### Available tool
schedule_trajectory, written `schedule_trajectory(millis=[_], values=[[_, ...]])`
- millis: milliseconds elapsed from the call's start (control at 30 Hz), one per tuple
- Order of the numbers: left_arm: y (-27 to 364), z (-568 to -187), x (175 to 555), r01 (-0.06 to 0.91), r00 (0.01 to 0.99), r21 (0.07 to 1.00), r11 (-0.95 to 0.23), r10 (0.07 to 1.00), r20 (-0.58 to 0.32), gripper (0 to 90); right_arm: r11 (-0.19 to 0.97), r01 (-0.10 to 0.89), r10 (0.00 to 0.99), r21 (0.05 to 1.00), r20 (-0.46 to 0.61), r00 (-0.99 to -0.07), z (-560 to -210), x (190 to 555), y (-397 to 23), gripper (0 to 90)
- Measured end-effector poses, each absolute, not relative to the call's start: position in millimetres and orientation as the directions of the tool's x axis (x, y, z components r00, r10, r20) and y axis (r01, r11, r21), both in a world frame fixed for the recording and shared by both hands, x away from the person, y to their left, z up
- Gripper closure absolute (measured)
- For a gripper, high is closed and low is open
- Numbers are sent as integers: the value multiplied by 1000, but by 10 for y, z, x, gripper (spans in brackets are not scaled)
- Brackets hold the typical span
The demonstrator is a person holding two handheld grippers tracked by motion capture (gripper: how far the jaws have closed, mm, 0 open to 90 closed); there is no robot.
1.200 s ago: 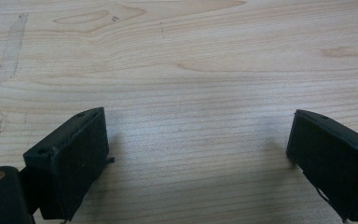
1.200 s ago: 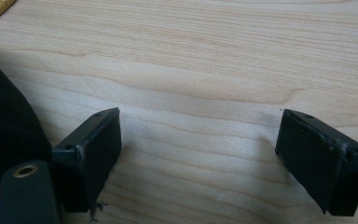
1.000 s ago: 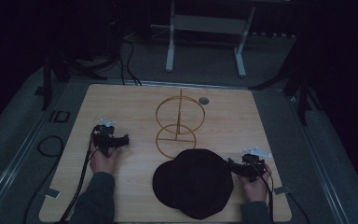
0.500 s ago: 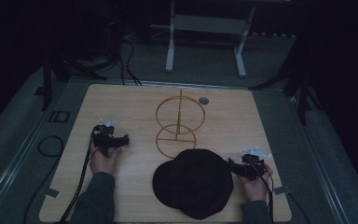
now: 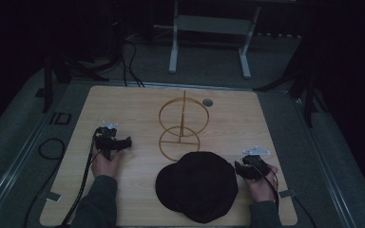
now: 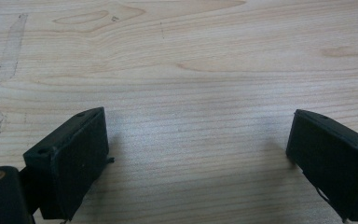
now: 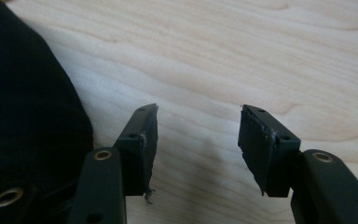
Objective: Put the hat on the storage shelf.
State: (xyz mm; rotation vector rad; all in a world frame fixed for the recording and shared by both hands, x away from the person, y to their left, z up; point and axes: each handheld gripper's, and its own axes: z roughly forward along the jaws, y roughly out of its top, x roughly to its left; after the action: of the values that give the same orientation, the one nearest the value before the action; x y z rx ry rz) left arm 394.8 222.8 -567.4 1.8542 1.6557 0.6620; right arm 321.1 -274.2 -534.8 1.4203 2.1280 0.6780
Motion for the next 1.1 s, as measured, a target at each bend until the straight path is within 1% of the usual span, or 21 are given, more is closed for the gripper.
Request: schedule_trajectory(millis=[233, 433, 733, 1100], values=[[2227, -5674, 3949, 716, 115, 694, -79, 993, -5, 53, 329, 687, 928, 648, -89, -361, -5152, 3207, -2784, 488], [2227, -5674, 3949, 716, 115, 694, -79, 993, -5, 53, 310, 691, 924, 653, -34, -382, -5077, 3210, -2766, 486], [2227, -5674, 3950, 716, 116, 693, -80, 993, -5, 53, 318, 673, 907, 667, -7, -422, -4997, 3215, -2643, 486], [2225, -5675, 3951, 715, 115, 695, -79, 993, -6, 53, 353, 643, 861, 680, 34, -508, -4929, 3307, -2425, 475]])
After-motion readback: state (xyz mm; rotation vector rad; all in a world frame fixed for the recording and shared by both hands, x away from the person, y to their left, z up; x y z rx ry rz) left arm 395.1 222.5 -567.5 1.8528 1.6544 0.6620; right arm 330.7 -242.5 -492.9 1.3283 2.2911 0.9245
